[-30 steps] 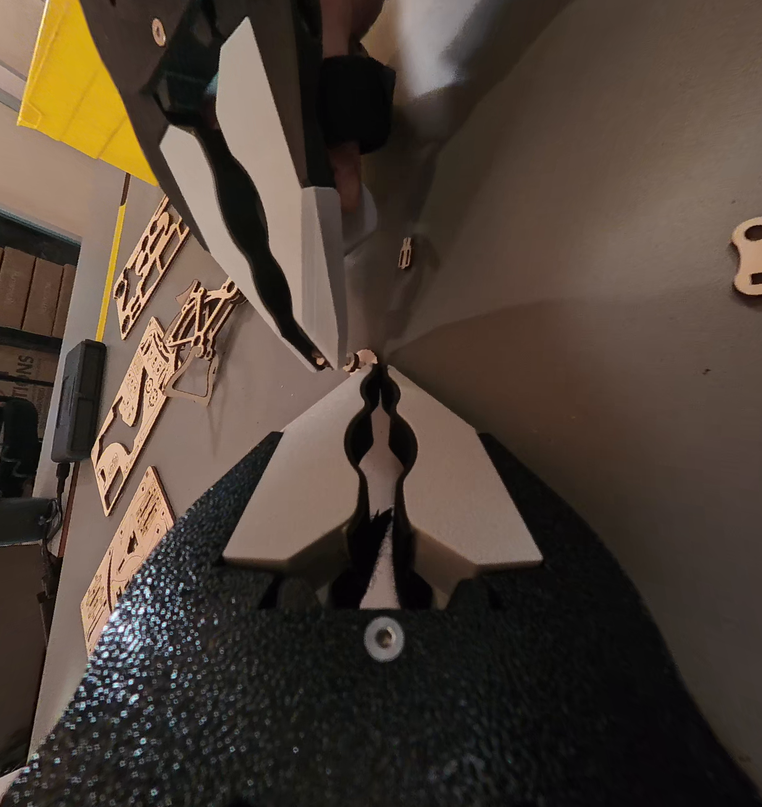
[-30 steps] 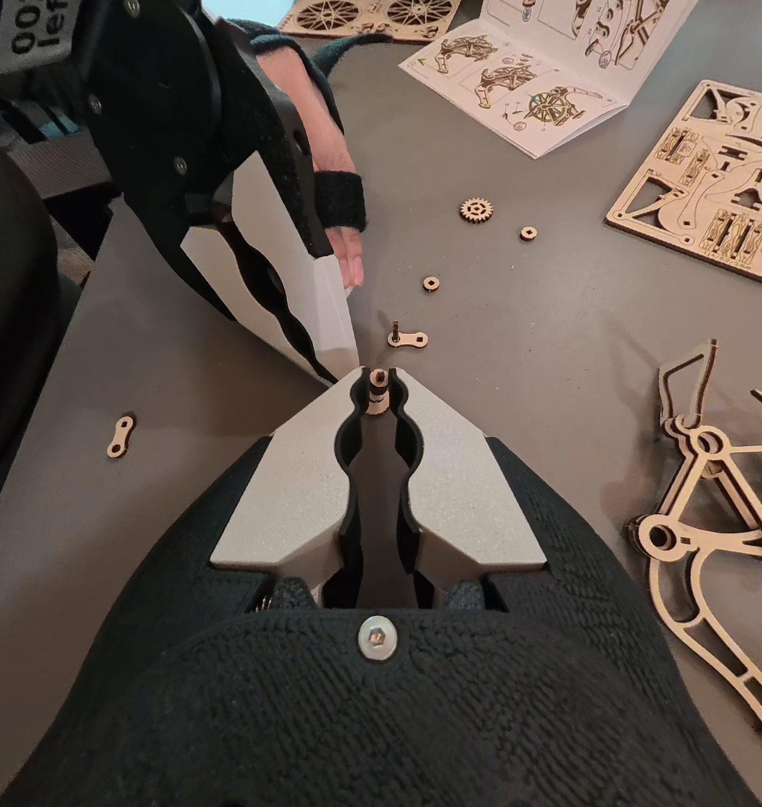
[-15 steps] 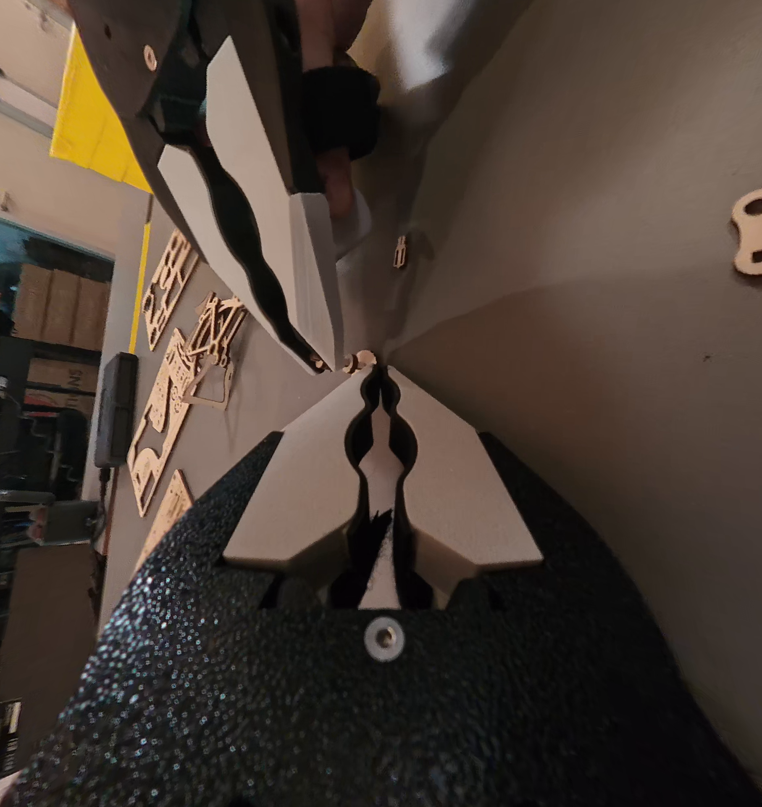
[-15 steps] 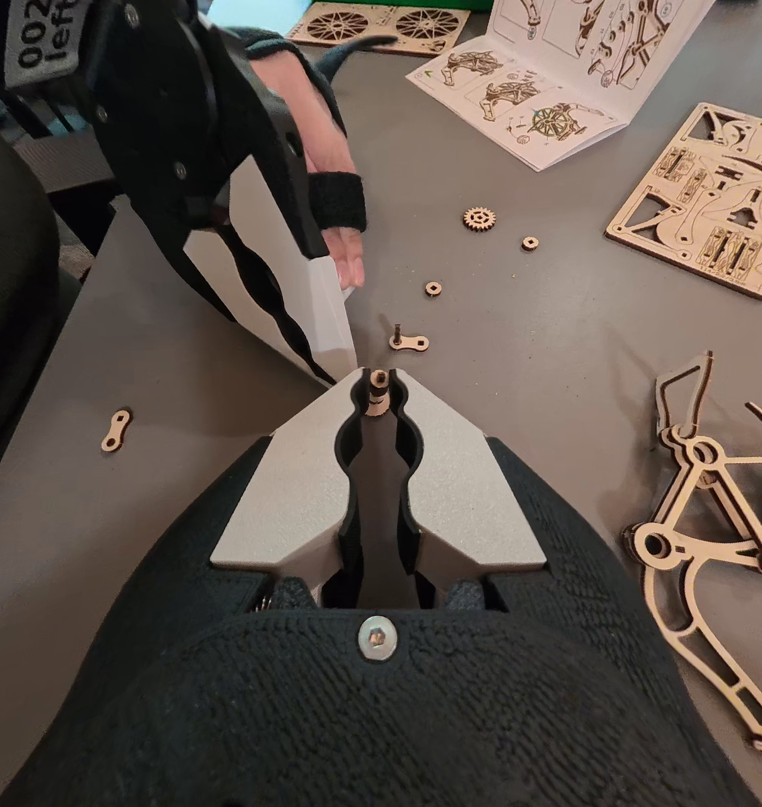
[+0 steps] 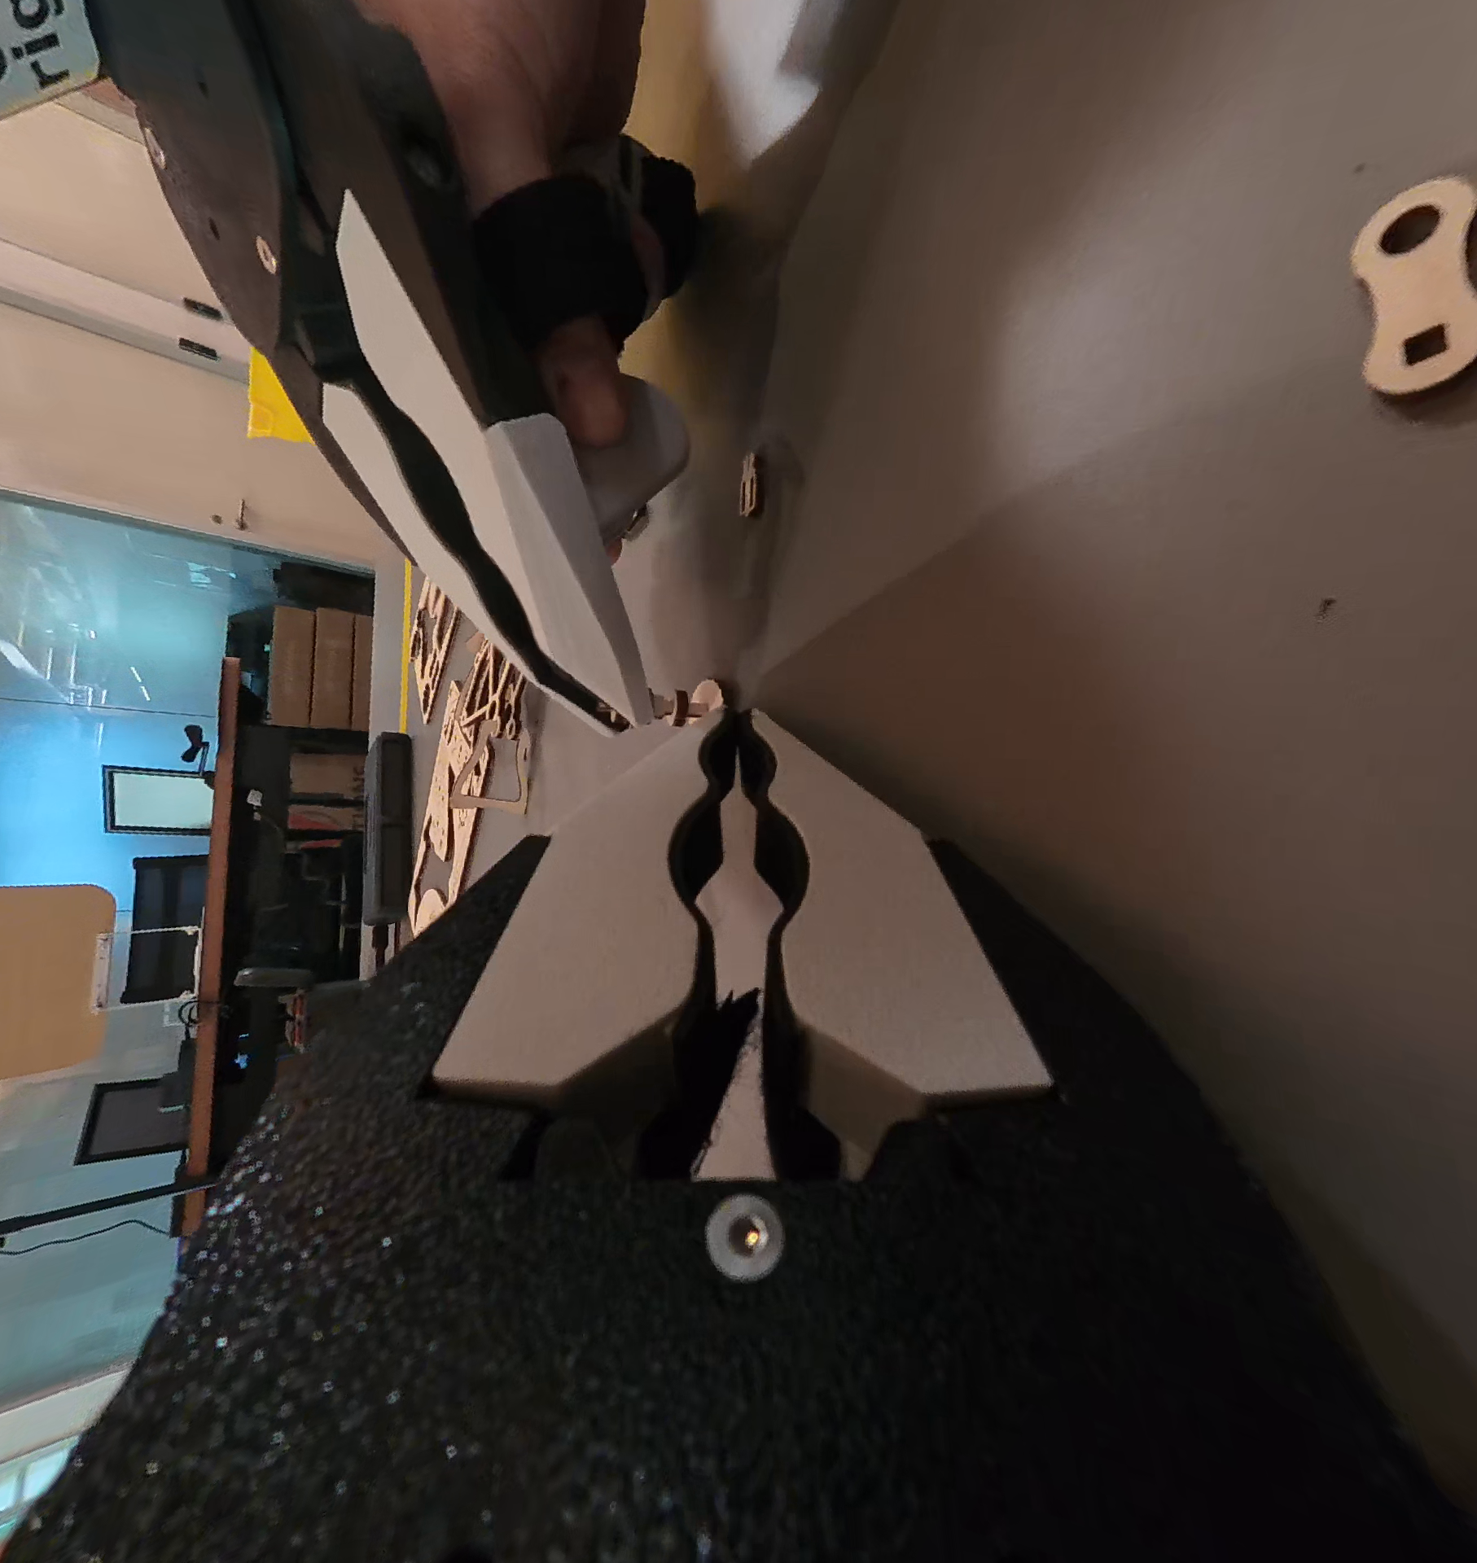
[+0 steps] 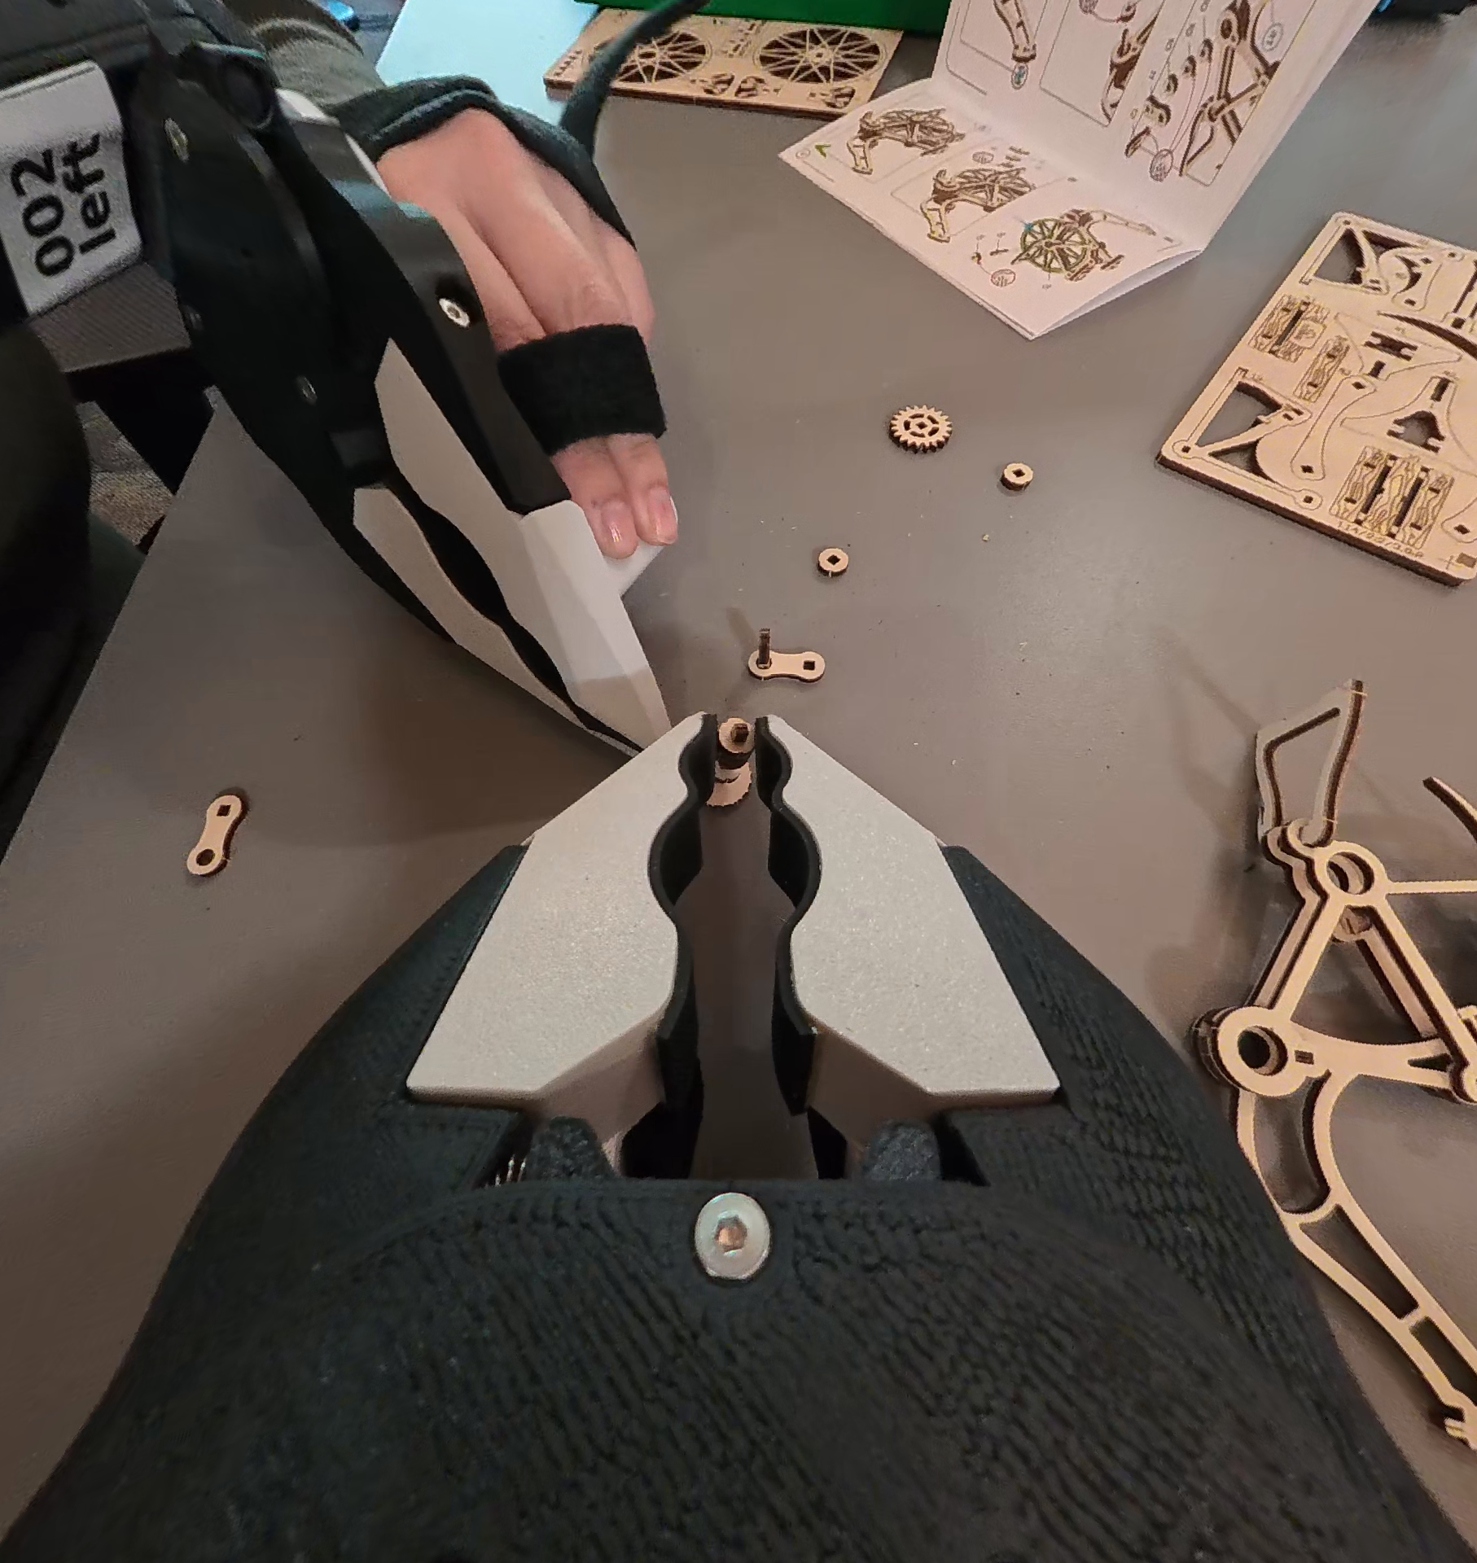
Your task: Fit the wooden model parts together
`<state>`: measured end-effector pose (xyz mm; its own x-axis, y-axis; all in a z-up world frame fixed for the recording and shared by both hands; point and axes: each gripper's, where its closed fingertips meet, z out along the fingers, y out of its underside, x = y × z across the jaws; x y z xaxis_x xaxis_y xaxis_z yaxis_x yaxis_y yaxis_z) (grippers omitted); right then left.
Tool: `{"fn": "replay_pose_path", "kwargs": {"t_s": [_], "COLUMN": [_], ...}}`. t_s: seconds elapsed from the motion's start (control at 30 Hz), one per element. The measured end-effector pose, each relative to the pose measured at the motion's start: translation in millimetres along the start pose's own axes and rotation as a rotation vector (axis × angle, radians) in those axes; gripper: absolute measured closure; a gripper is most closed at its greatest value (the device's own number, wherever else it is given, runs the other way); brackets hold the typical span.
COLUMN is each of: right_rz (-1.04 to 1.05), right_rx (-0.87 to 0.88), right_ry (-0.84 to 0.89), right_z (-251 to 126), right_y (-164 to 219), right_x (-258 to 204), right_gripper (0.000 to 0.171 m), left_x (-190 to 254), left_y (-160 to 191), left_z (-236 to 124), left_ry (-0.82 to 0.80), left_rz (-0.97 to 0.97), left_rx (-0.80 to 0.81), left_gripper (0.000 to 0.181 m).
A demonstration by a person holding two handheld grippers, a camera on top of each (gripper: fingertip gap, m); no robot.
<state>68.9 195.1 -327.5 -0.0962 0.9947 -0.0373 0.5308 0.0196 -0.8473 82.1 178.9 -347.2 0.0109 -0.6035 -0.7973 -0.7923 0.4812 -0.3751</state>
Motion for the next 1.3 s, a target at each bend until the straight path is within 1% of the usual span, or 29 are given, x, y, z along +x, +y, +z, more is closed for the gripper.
{"fn": "replay_pose_path", "kwargs": {"t_s": [0.23,0.3,0.33,0.43,0.57,0.67,0.77,0.87,0.93,1.03,1.2,1.3], "right_rz": [0.011,0.008,0.004,-0.007,-0.011,-0.011,-0.011,-0.013,-0.023,-0.046,-0.054,-0.053], "right_rx": [0.002,0.002,0.001,0.000,-0.001,-0.001,-0.007,-0.067,-0.065,-0.066,-0.067,-0.066], "right_ry": [-0.004,-0.001,0.001,0.003,0.001,0.000,-0.002,-0.015,-0.011,-0.001,0.006,0.006], "right_z": [0,0,0,0,0,0,1,3,3,3,4,3], "right_y": [0,0,0,0,0,1,1,10,10,10,10,10], "right_x": [0,0,0,-1,-1,-1,-1,-3,-3,-3,-3,-3], "right_gripper": [0.164,0.163,0.163,0.164,0.163,0.163,0.163,0.163,0.163,0.163,0.163,0.163], "left_x": [-1,-2,-4,-13,-45,-65,-92,-113,-123,-126,-112,-109], "left_y": [-1,-3,-6,-15,-26,-27,-6,15,24,23,4,1], "left_z": [-1,-2,-3,-8,-28,-41,-48,-59,-66,-71,-66,-67], "left_ry": [-0.013,-0.019,-0.018,0.014,-0.120,-0.218,-0.339,-0.396,-0.427,-0.450,-0.388,-0.377], "left_rz": [0.002,-0.017,-0.055,-0.256,-0.354,-0.406,-0.581,-0.767,-0.816,-0.777,-0.650,-0.632], "left_rx": [0.009,0.035,0.080,0.226,0.416,0.483,0.467,0.537,0.583,0.615,0.631,0.645], "left_gripper": [0.181,0.181,0.181,0.181,0.181,0.181,0.181,0.181,0.181,0.181,0.181,0.181]}}
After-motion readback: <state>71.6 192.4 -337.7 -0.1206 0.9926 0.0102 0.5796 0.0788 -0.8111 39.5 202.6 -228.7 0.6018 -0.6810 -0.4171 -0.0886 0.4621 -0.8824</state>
